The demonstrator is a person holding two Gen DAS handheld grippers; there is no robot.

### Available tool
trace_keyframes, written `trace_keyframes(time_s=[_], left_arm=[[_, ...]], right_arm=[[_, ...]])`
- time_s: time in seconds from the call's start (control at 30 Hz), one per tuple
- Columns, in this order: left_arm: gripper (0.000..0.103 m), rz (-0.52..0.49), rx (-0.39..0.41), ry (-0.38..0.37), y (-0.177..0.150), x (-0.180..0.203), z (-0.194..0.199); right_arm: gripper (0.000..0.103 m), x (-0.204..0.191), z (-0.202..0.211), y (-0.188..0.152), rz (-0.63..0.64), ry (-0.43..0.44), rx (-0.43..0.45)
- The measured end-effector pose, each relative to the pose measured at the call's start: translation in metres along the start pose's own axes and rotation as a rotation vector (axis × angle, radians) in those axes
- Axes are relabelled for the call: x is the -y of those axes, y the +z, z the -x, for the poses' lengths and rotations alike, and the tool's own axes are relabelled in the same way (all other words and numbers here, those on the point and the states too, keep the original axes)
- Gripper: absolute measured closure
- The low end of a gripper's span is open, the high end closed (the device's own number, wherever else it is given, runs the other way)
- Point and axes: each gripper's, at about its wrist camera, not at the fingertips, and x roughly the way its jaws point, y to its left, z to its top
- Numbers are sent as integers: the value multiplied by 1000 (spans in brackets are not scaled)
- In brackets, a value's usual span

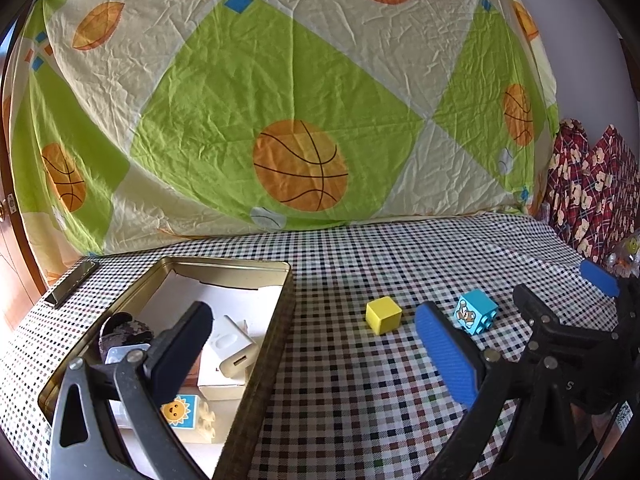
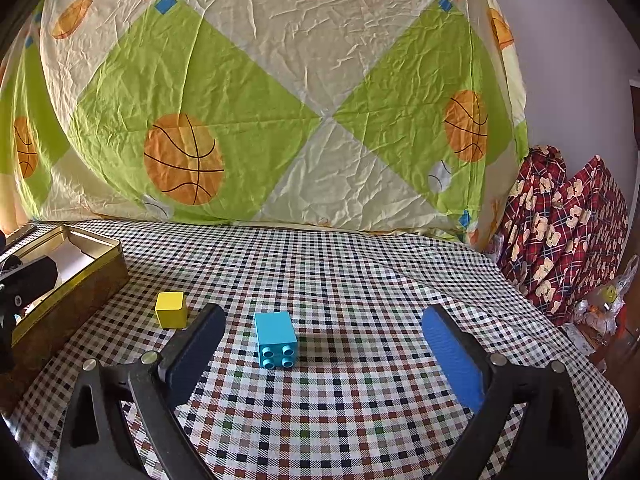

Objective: Organize rigid objects
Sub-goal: 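Approach the yellow cube with the left tool while the right tool approaches the blue brick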

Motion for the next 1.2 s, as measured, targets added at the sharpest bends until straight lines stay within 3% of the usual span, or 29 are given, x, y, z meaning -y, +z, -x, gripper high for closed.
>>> trace_keyframes(time_s=[1.2], left_arm=[[0,-32,-25,-4,-3,11,-13]], right_arm=[[2,-2,-1,-2,-8,6,-9]])
